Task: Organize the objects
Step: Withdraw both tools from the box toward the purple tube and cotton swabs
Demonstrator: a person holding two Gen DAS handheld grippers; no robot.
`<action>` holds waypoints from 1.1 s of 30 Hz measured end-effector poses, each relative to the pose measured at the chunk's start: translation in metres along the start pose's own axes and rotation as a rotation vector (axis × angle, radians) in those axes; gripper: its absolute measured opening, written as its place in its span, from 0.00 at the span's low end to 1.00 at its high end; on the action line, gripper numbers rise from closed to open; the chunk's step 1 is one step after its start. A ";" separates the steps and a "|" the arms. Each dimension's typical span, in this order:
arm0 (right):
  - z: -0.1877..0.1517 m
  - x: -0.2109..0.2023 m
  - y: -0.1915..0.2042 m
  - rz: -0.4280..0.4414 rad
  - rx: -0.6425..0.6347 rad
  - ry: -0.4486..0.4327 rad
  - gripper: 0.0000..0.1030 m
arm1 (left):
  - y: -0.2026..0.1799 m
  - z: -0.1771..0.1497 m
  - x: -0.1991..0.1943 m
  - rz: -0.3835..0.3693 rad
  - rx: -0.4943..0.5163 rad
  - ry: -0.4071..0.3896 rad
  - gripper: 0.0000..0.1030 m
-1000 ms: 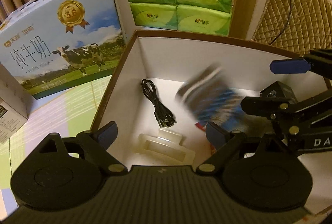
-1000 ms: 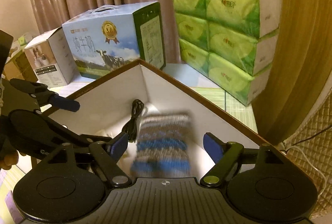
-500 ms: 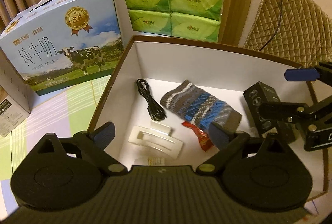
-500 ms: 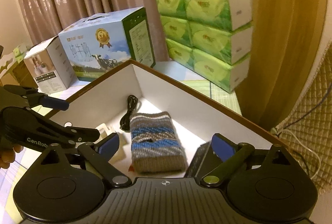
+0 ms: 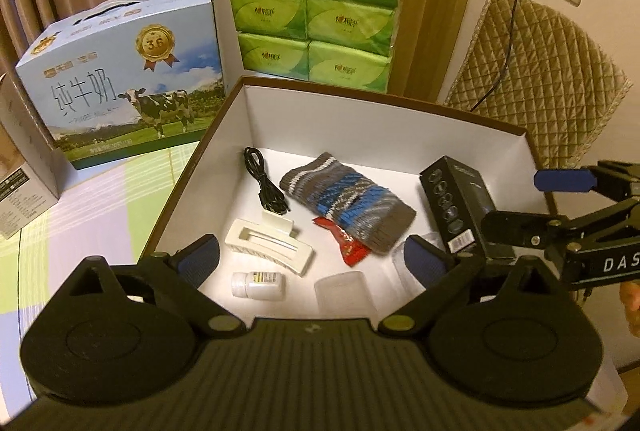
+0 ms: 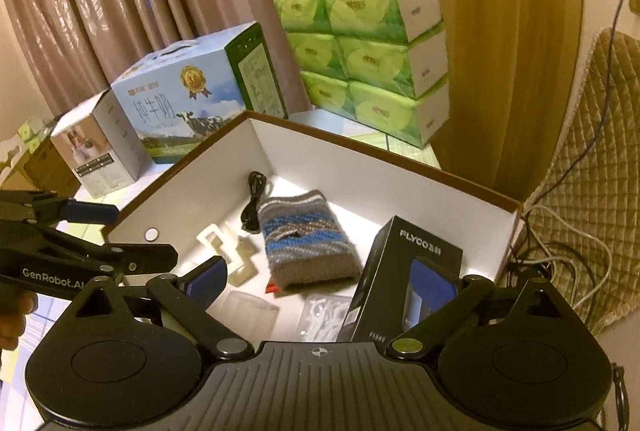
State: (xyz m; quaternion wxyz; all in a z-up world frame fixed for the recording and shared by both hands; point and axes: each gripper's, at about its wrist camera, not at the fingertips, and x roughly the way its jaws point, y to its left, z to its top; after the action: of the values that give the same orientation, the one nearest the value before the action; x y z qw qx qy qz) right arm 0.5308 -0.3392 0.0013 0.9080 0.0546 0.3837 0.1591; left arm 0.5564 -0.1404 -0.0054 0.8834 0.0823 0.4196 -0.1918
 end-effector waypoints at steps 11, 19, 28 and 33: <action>-0.021 -0.038 0.019 0.012 0.028 -0.025 0.94 | 0.002 -0.028 -0.049 0.018 -0.075 -0.007 0.94; -0.037 -0.063 0.042 0.029 0.020 -0.042 0.94 | 0.009 -0.054 -0.083 0.017 -0.127 -0.026 0.94; -0.068 -0.079 0.070 0.040 0.008 -0.014 0.94 | 0.018 -0.096 -0.118 0.038 -0.155 -0.020 0.94; -0.089 -0.085 0.086 0.044 0.004 0.016 0.94 | 0.028 -0.123 -0.134 0.051 -0.170 0.002 0.94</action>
State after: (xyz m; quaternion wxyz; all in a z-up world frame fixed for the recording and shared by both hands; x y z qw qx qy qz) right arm 0.3902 -0.2881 0.0160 0.9010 0.0635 0.3901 0.1788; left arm 0.4030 -0.0407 0.0197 0.8914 0.0178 0.4330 -0.1328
